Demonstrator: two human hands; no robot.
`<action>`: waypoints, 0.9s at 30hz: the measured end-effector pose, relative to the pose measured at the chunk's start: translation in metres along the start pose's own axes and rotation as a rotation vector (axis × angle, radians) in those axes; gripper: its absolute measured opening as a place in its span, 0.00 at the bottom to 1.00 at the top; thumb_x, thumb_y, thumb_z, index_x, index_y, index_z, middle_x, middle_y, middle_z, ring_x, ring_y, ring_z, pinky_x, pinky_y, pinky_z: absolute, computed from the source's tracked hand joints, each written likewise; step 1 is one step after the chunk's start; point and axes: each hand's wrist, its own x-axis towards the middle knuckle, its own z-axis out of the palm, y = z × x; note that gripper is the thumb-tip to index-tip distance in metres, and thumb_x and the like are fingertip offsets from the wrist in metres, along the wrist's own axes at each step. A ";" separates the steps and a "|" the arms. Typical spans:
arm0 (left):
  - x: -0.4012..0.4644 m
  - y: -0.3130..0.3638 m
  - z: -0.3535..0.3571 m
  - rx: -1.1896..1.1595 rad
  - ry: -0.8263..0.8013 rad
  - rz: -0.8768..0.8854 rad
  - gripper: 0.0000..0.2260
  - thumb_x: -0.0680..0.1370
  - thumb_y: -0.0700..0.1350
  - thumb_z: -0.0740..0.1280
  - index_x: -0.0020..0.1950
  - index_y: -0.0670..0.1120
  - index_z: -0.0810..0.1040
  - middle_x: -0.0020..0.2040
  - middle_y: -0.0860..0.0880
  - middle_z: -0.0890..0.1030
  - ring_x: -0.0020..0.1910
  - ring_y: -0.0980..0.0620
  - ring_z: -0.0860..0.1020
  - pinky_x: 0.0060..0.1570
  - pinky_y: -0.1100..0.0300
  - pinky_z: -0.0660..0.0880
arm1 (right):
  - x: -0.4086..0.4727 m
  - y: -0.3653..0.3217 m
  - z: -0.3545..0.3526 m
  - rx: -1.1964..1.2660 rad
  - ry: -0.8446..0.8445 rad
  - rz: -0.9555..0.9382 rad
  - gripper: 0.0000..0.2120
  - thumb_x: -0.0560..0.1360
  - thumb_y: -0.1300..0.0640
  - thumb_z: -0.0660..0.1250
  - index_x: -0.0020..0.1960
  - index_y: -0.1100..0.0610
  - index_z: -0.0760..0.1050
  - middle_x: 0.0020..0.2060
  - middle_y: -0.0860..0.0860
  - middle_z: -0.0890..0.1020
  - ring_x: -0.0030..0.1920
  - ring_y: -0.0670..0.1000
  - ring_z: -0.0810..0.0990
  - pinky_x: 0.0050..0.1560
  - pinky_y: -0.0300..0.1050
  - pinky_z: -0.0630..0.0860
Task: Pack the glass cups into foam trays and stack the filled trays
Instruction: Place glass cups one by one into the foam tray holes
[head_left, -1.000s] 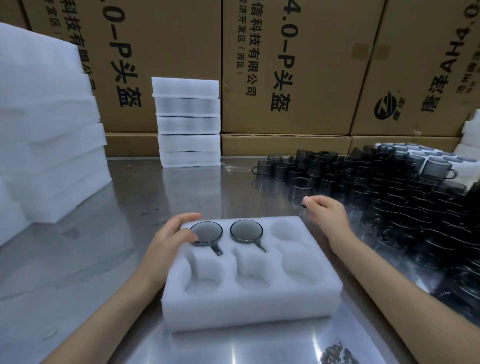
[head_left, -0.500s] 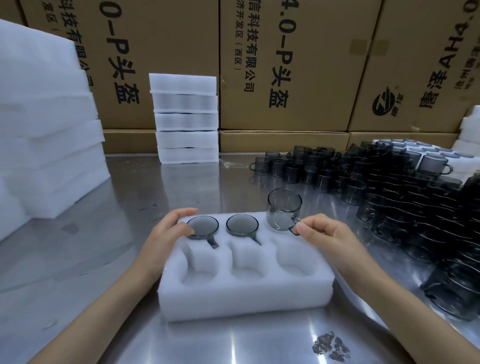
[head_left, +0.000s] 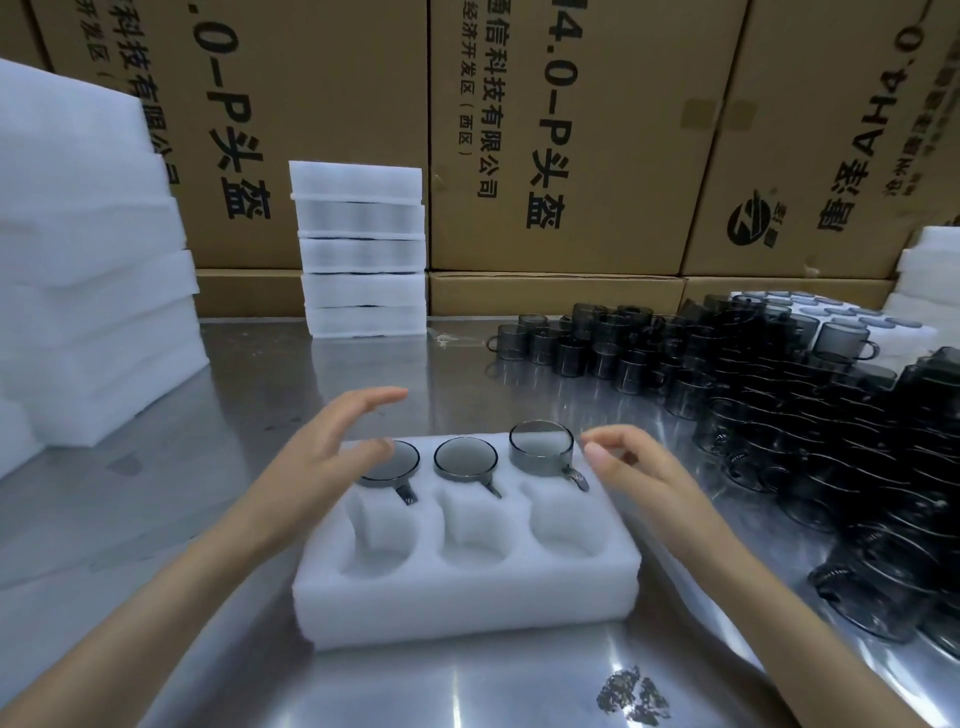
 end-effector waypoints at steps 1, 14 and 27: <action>0.000 0.009 0.002 0.087 -0.053 0.057 0.20 0.71 0.53 0.61 0.62 0.65 0.71 0.63 0.71 0.70 0.65 0.72 0.64 0.61 0.73 0.61 | 0.000 0.000 0.000 -0.010 0.049 -0.042 0.07 0.78 0.54 0.63 0.54 0.48 0.77 0.52 0.42 0.76 0.57 0.50 0.71 0.57 0.39 0.67; -0.003 0.036 0.058 0.634 -0.526 0.225 0.26 0.80 0.62 0.50 0.77 0.60 0.50 0.75 0.68 0.47 0.73 0.69 0.42 0.67 0.70 0.35 | 0.004 0.008 0.003 -0.268 -0.238 -0.171 0.16 0.82 0.53 0.52 0.67 0.44 0.70 0.66 0.32 0.68 0.70 0.31 0.57 0.67 0.26 0.51; 0.014 0.024 0.057 0.822 -0.443 0.391 0.43 0.69 0.66 0.67 0.77 0.58 0.49 0.78 0.59 0.46 0.73 0.53 0.57 0.70 0.60 0.54 | 0.057 0.032 0.011 -0.032 0.150 -0.051 0.13 0.80 0.55 0.59 0.61 0.48 0.77 0.59 0.40 0.78 0.60 0.38 0.73 0.55 0.29 0.65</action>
